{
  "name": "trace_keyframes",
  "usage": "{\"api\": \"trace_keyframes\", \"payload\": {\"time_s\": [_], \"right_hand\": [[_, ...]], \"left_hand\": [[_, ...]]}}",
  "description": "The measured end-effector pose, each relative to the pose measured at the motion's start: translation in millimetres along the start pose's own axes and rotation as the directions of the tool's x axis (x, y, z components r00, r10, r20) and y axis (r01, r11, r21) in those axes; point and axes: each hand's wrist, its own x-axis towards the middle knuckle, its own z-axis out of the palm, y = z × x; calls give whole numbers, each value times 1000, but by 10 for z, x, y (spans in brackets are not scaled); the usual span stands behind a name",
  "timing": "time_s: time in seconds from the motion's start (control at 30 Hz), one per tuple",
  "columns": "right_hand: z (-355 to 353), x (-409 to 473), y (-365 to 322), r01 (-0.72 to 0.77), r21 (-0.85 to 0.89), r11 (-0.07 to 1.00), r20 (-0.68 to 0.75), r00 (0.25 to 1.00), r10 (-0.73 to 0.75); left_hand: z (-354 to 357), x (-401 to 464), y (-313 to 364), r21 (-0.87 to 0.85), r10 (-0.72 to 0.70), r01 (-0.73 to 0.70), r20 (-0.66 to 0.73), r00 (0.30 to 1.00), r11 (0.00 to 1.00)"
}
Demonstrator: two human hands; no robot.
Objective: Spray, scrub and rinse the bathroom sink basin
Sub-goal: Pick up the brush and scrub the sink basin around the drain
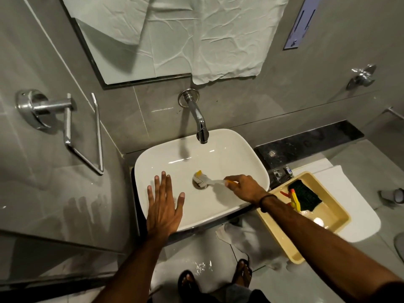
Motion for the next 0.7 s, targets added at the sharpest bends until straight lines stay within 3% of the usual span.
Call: {"api": "trace_keyframes", "payload": {"time_s": [0.13,0.23,0.43,0.53,0.6,0.7], "right_hand": [[276,-60,-77,70,12,997,89,994,-71],[53,-88,164,59,-53,997,146,988,-50],[81,106,43,-9,-14,1000,-83,997,8],[422,235,-380,87,87,992,-29,996,-85],[605,260,-595,193,64,979,54,979,-196],[558,324,-614,151,56,987,-12,989,-150]], "left_hand": [[11,4,-2,-3,8,-8,-2,1000,1000],[16,1,1,-15,13,-13,-7,1000,1000],[12,-6,8,-38,7,-7,-17,1000,999],[31,-11,3,-60,-11,8,-36,999,998],[40,-8,-3,-68,-25,22,-50,998,997],[65,-5,-20,-69,-36,33,-47,998,997]]}}
